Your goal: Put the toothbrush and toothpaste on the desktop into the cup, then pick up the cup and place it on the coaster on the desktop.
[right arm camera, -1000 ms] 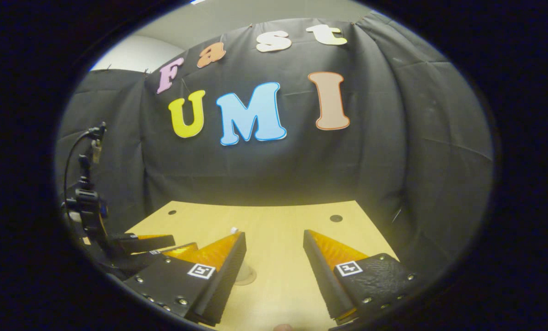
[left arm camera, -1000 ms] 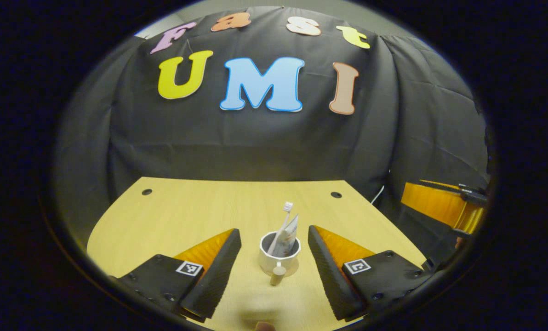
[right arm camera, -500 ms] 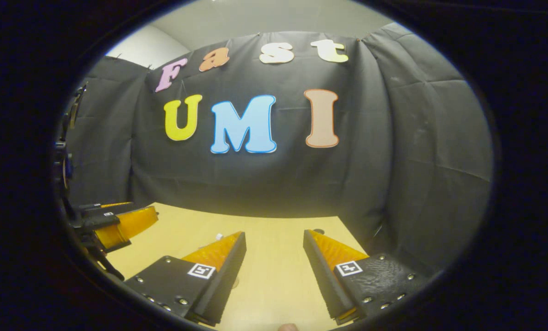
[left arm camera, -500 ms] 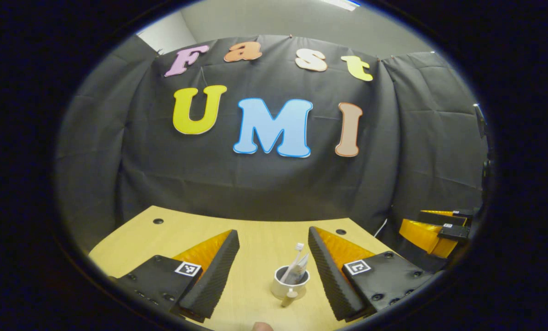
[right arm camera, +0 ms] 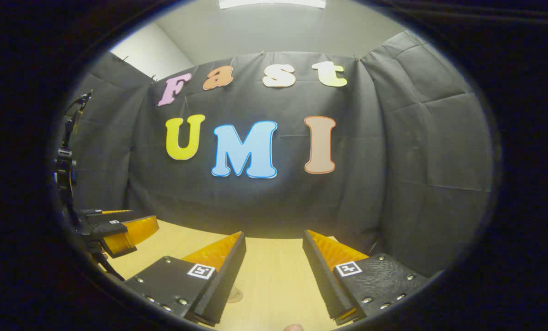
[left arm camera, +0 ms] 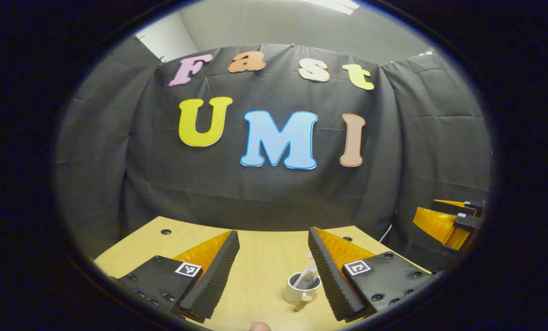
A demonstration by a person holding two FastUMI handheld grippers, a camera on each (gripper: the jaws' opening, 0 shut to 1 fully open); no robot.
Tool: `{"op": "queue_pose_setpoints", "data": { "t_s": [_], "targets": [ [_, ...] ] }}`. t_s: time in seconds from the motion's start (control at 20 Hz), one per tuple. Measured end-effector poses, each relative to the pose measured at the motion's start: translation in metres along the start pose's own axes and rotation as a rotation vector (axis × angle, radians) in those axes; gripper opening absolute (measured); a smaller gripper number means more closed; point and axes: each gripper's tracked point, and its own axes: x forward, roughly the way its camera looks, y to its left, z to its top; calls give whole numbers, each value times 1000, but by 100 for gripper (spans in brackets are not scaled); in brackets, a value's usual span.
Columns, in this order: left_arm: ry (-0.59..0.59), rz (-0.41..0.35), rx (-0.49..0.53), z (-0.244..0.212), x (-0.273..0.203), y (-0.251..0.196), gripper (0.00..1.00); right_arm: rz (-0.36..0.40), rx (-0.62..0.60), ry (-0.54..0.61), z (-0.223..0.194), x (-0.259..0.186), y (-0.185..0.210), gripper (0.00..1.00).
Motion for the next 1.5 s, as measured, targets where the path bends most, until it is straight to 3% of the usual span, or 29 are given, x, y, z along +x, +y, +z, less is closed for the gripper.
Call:
{"op": "queue_pose_setpoints", "data": {
  "t_s": [0.45,1.05,1.5],
  "targets": [
    [-36,-20,-6,4,-7,-9,97,-4,12,-39,15,-7,-6,80],
    [-158,95,0,28,-25,-55,94,59,2,-3,4,-20,-69,80],
    [-141,107,23,29,-22,-67,94,30,37,-34,9,-23,-93,80]
  ]
}}
